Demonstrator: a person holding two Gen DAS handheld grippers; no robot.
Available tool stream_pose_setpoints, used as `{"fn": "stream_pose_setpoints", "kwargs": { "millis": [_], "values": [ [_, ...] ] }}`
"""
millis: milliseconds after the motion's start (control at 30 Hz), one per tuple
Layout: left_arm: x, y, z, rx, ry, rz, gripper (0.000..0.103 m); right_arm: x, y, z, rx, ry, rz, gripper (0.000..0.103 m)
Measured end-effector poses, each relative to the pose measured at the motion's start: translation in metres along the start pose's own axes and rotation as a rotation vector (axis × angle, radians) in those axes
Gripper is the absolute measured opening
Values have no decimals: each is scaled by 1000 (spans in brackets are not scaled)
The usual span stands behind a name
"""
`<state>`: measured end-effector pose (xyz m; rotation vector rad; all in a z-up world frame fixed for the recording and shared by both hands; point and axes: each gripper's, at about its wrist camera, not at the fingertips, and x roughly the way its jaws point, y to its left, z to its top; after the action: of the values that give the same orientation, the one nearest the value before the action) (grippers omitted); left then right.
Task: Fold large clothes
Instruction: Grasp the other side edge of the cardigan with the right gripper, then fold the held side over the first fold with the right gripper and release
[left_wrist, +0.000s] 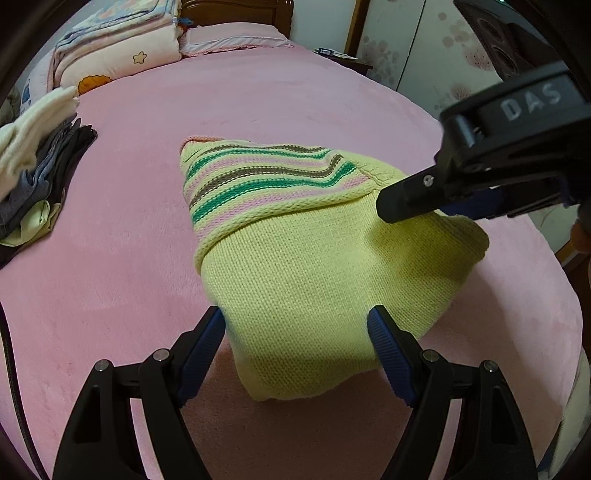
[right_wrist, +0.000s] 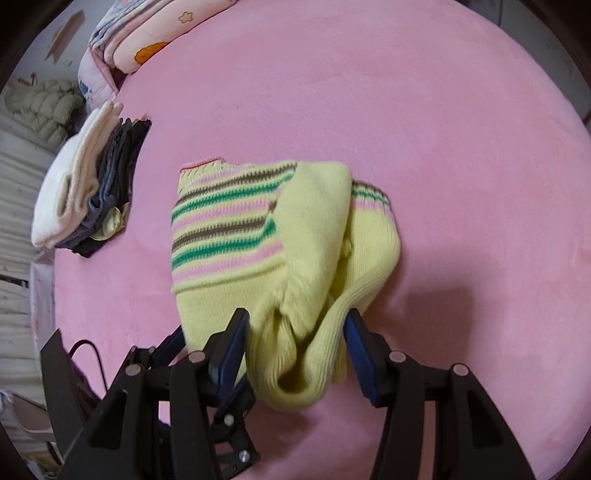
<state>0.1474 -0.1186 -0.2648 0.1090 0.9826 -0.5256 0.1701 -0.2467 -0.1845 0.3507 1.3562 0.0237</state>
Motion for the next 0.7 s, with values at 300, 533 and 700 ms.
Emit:
{"fn": "stream_pose_setpoints", "kwargs": {
  "millis": [300, 533, 700],
  "values": [
    [-14, 53, 2, -229, -46, -132, 48, -16, -16, -12, 7, -120, 238, 26],
    [-10, 68, -5, -274, -48, -184, 41, 8, -78, -44, 169, -263, 465, 26],
    [5, 64, -6, -230, -22, -167, 48, 42, -107, -70, 262, -261, 433, 42]
  ]
}}
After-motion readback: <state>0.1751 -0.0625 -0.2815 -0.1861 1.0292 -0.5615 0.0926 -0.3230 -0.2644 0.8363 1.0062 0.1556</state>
